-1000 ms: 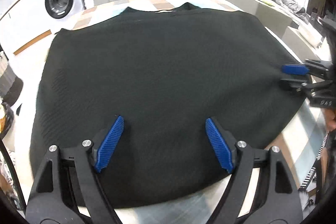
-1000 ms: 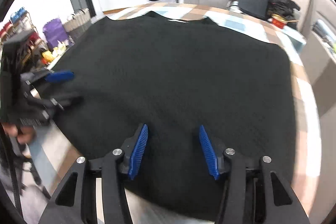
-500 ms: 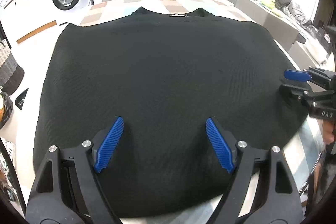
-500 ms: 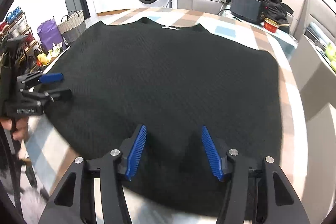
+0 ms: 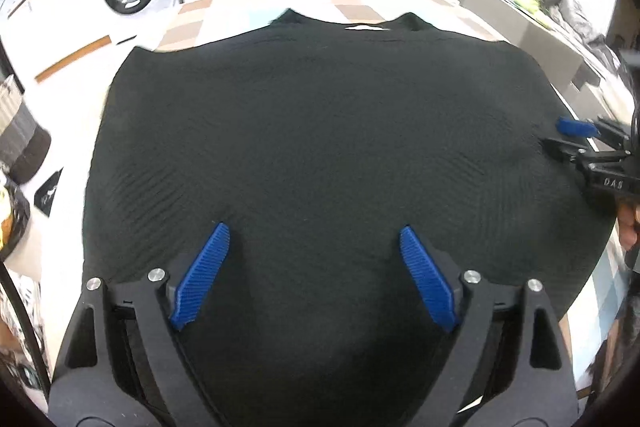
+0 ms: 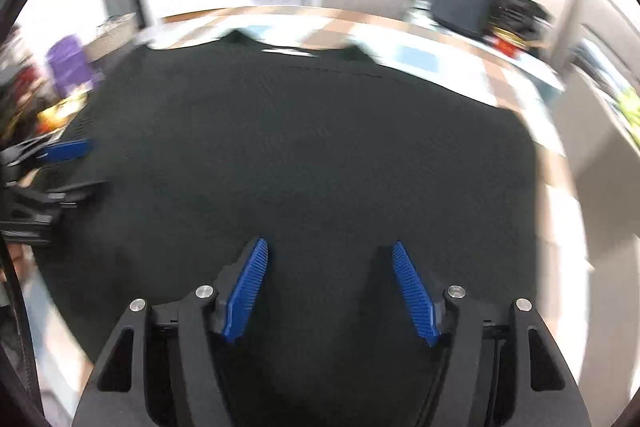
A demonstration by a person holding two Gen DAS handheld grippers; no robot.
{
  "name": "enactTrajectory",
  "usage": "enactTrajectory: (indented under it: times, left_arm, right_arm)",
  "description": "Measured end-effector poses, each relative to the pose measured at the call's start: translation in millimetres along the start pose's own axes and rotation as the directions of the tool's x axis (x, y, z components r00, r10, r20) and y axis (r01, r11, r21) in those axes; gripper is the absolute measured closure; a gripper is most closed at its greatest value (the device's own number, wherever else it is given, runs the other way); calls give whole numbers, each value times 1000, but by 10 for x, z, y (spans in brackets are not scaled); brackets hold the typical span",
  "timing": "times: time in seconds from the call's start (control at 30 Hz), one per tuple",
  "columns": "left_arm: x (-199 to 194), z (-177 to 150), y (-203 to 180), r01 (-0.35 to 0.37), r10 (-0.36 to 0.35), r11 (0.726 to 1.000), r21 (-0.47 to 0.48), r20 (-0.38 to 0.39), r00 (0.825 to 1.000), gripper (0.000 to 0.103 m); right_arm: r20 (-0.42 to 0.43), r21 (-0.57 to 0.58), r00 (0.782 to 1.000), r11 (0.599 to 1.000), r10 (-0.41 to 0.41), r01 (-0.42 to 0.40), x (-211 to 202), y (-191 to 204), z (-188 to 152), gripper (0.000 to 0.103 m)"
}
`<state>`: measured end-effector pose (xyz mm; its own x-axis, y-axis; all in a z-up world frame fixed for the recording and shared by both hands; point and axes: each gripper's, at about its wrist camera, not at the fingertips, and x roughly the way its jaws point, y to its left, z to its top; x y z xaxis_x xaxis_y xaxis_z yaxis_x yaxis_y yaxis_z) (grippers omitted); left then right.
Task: Fold small clothes
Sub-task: 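Smooth the spread sweater with both open tools held side by side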
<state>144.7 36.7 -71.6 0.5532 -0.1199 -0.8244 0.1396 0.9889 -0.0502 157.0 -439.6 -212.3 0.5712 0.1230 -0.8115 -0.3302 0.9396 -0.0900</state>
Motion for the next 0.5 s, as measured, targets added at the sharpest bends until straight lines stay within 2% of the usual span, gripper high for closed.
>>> enactTrajectory:
  times: [0.07,0.2,0.27,0.37,0.5]
  left_arm:
    - [-14,5,75,-12,12,1000,-15,-8,1000,16]
    - [-50,52,106,-23,24,999,-35,9,1000,17]
    - [-58,107,57,-9,10,999,-31,30,1000,17]
    - [34,278,-84,17,-17,1000,-10,32,999,17]
    - [274,571,-311,-4,5,999,42,-14,1000,16]
  right_arm:
    - [0,58,1000,998,28,-28,-21,-228,-62,36]
    - [11,65,999,997,43,-44,-99,-210,-11,36]
    - [35,65,995,993,97,-99,-125,-95,96,36]
    - [39,17,993,994,111,-112,-59,164,303,36]
    - [-2,-5,986,986,166,-166,245,441,588,36]
